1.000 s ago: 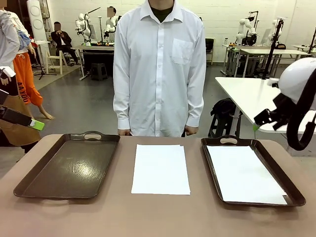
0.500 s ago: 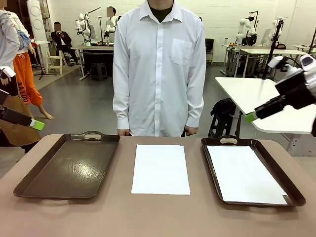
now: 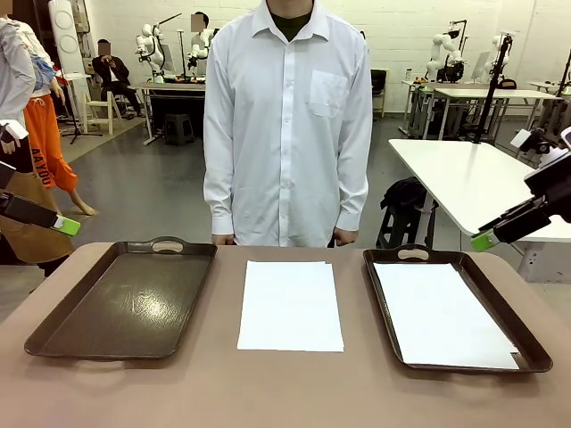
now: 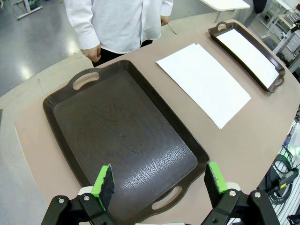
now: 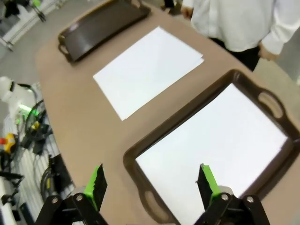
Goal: Sort the A4 documents.
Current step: Receive the A4 Paper.
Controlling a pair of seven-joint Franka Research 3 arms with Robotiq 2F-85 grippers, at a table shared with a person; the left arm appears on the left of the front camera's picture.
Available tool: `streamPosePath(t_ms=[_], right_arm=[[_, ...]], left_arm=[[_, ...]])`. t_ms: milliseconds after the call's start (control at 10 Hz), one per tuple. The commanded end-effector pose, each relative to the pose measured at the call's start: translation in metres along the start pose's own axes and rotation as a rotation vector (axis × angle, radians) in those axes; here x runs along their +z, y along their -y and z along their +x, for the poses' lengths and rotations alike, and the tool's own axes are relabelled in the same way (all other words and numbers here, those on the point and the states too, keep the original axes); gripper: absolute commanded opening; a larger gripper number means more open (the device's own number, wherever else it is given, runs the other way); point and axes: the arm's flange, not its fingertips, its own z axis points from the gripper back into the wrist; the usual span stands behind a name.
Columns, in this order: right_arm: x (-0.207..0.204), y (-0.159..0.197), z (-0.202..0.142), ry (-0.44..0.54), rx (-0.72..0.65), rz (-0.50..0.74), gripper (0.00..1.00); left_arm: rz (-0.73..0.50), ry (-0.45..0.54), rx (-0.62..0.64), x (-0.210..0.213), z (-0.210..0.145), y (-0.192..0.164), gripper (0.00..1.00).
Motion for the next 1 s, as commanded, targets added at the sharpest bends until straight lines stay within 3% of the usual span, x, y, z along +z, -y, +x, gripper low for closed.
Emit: streamPosePath(t_ms=[0, 900], right_arm=[[0.0101, -0.0059, 0.0077, -0.033, 0.018, 0.018, 1.00], [0.0163, -0.0078, 0.0057, -0.002, 0.014, 0.003, 1.00]], left_arm=[[-0.019, 0.012, -0.012, -0.0014, -0.0019, -0.0022, 1.00], [-0.019, 0.012, -0.012, -0.0014, -0.0019, -0.0022, 1.00]])
